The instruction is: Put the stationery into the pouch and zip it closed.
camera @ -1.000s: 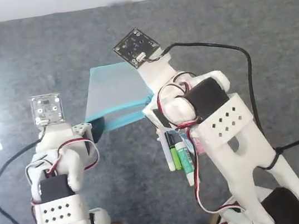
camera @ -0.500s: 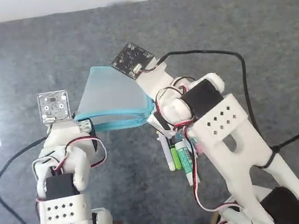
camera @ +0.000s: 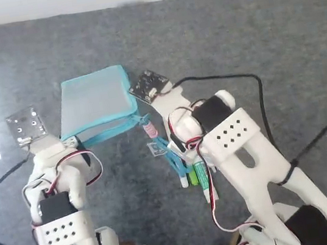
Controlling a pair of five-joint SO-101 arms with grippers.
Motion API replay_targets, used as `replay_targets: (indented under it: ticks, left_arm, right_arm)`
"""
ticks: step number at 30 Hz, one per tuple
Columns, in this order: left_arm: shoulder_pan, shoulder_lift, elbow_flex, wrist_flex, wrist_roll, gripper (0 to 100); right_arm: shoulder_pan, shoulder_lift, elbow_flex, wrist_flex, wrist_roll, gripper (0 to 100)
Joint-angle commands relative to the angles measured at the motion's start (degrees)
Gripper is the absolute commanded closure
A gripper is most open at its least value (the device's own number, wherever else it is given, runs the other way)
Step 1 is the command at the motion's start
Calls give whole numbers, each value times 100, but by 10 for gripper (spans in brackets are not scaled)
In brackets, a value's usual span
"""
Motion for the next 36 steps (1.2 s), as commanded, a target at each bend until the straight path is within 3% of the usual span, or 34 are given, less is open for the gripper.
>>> replay_targets:
  ticks: [1,7,15,20,27,36]
  left_arm:
    - [-229,-88,-31,-141,88,989]
    - [-914,-97,-119,-149,70,989]
    - [-949,-88,-110,-149,53,988]
    - [-949,-88,-101,-149,44,988]
    - [-949,-88,-101,-149,-44,988]
    - [-949,-70,-101,-149,-44,988]
  right_arm:
    - [57,-207,563,-611,26,909]
    - [391,-189,1503,-1490,26,908]
    - [1314,-180,1960,-2053,-334,907]
    - [1376,-180,2347,-2316,-334,903]
    - [1534,-189,2681,-2545,-440,772]
    - [1455,-189,3235,-2905,-440,772]
